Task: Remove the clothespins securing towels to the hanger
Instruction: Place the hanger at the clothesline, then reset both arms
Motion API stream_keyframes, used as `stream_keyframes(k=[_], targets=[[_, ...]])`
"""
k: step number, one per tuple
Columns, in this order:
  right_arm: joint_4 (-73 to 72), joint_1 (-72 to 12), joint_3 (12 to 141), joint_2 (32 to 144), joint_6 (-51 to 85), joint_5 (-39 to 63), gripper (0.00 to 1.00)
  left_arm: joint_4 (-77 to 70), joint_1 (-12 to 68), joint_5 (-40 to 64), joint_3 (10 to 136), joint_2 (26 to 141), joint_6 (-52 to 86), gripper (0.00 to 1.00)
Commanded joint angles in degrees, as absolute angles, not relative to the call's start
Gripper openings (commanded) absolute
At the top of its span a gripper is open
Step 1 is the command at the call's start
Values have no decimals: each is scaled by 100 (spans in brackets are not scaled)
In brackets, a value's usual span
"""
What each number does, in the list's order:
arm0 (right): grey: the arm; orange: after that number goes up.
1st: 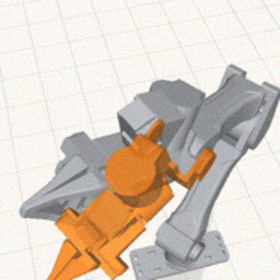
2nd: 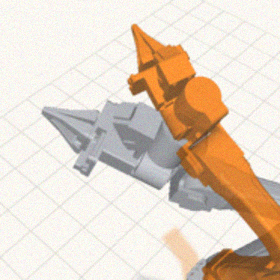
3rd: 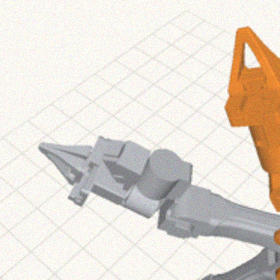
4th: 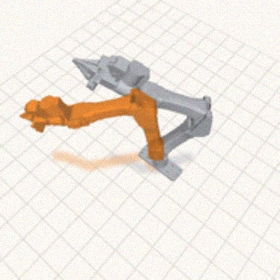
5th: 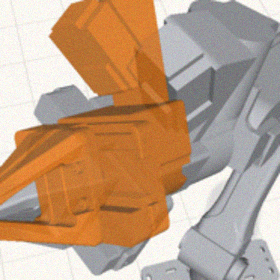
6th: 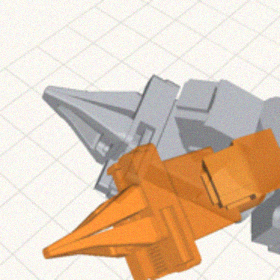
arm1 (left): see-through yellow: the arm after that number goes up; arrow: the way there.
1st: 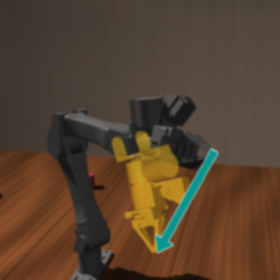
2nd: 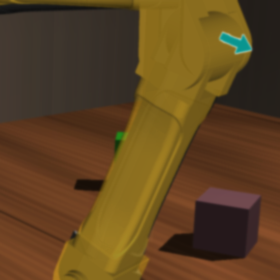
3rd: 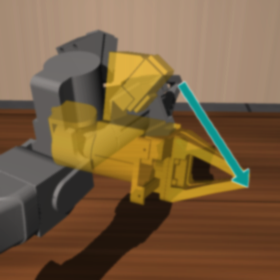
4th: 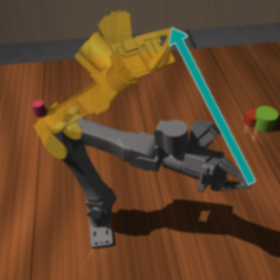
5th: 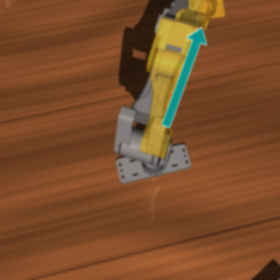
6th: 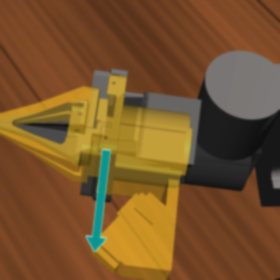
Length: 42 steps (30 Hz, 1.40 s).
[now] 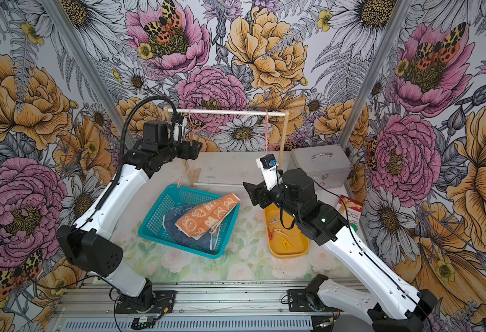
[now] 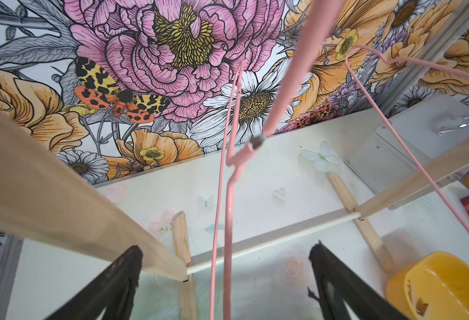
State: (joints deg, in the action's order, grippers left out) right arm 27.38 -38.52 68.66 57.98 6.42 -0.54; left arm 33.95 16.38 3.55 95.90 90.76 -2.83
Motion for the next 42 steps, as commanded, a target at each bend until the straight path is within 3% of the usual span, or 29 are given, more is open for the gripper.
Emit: stream_keyframes(k=[1, 8, 14, 18, 21, 26, 35, 42], targets=[[2654, -3815, 6691, 5522, 649, -453, 81, 2668, 1645, 257, 9042, 8238, -208, 99], [2711, -3793, 6245, 4819, 793, -2026, 84, 691, 1153, 126, 6331, 5980, 399, 99], [2688, -3443, 5478, 4660, 1253, -3868, 84, -398, 743, -1781, 4062, 4331, 1027, 99], [2382, -2888, 4656, 4495, 1698, -4330, 83, -947, 607, -2453, 3072, 4008, 1234, 99], [1719, -2343, 3876, 4404, 1760, -4328, 83, -1387, 474, -2520, 2517, 4176, 1239, 99], [-1321, -1728, 2353, 4871, 853, -3969, 83, -2602, 140, -2118, 1658, 4838, 958, 99], [-3856, -958, 2124, 7530, 475, -2790, 81, -4209, -387, -1440, 1330, 6388, 444, 99], [-5367, -516, 1861, 8364, 233, -2105, 81, -5058, -482, -275, 1927, 8143, 429, 99]])
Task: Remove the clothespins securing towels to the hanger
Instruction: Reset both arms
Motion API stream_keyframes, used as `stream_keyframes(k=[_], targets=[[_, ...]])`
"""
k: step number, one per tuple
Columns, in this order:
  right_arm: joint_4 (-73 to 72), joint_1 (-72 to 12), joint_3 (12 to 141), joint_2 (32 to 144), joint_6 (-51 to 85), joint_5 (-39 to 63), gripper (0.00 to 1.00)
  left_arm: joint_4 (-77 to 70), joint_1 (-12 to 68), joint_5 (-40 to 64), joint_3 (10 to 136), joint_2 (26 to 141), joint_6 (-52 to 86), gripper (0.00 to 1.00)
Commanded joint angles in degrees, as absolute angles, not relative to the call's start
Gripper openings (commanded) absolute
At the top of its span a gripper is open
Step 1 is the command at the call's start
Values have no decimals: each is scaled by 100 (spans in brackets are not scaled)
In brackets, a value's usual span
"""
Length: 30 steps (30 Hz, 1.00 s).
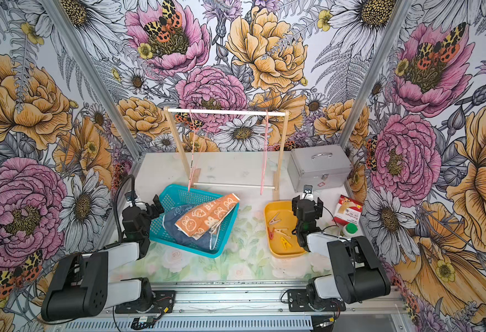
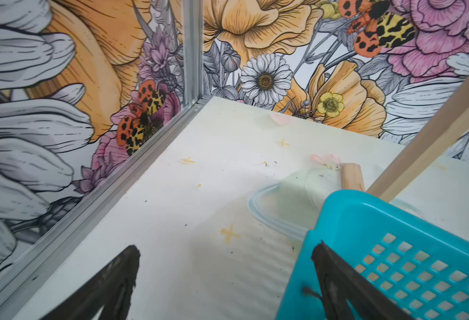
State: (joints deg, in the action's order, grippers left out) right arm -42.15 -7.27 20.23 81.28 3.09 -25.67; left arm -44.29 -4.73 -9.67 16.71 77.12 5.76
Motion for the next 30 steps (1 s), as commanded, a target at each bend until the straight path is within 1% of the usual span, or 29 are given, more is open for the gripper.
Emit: stream_keyframes(k=[1, 2, 4, 6, 7, 9, 10, 12, 16, 28, 30], targets=[[-5671, -432, 1785, 8500, 278, -1989, 82, -5204, -401, -257, 1983, 8380, 330, 99], [-5627, -333, 1771, 8535, 394, -1819, 82, -5291, -298, -226, 2001, 8544, 178, 99], [-6117, -263, 1742, 8873, 336, -1663, 83, -5865, -118, -181, 1939, 8901, -63, 99], [-5652, -244, 1828, 8723, 402, -1572, 84, -5612, -95, -540, 1916, 8749, 19, 99], [-5937, -254, 1786, 8834, 336, -1581, 85, -5739, -132, -721, 1891, 8794, 159, 99], [-5614, -238, 1870, 8746, 415, -1591, 86, -5739, -176, -808, 1896, 8806, 263, 99], [-5738, -237, 1879, 8816, 378, -1613, 99, -5697, -156, -843, 1915, 8796, 251, 99], [-5543, -237, 1917, 8762, 418, -1636, 100, -5663, -132, -832, 1964, 8828, 221, 99], [-5666, -237, 1888, 8797, 393, -1626, 100, -5239, 79, -924, 2175, 8812, -43, 99], [-5616, -238, 1905, 8780, 419, -1643, 100, -5297, 15, -808, 2159, 8832, -1, 99], [-5677, -149, 1859, 8757, 644, -1897, 100, -5310, 17, -817, 2145, 8824, -8, 99]])
